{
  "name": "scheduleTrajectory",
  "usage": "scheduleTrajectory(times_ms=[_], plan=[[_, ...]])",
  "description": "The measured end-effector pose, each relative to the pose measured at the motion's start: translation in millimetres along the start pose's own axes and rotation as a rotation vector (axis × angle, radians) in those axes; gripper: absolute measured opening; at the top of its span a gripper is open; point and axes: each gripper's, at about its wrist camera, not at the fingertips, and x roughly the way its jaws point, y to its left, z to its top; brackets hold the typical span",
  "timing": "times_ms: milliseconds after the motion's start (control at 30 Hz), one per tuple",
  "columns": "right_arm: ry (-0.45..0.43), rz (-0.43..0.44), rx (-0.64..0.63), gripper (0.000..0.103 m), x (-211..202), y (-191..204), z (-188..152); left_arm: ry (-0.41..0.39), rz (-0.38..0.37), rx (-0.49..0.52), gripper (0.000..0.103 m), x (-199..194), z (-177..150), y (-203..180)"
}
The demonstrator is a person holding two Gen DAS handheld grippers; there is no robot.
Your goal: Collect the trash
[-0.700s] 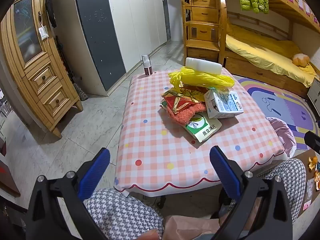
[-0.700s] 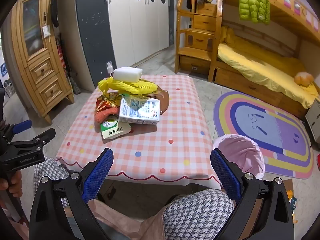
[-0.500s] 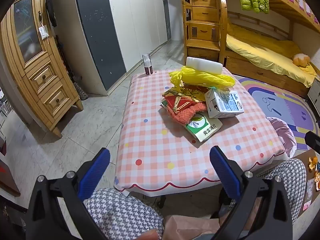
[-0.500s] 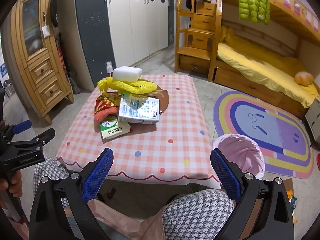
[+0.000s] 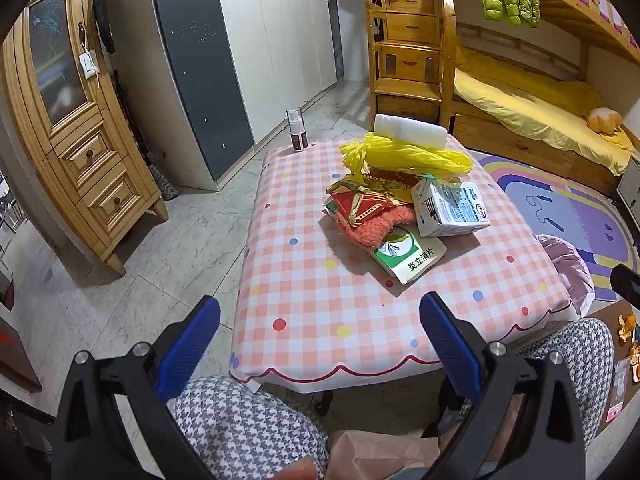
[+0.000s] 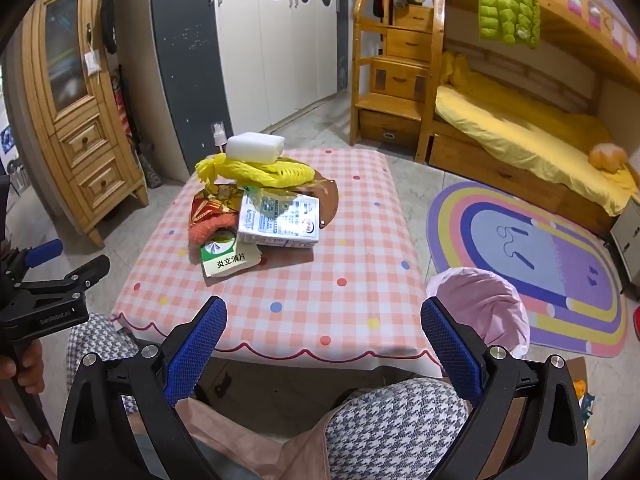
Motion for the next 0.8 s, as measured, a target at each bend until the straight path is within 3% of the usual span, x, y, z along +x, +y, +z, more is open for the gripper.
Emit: scheduleTrajectory(times_ms=[800], plan=[[0.000, -0.001, -0.001, 0.096, 0.1, 2.1, 1.2, -0.001, 0.000, 0.000, 0.097, -1.2, 1.4, -1.6]])
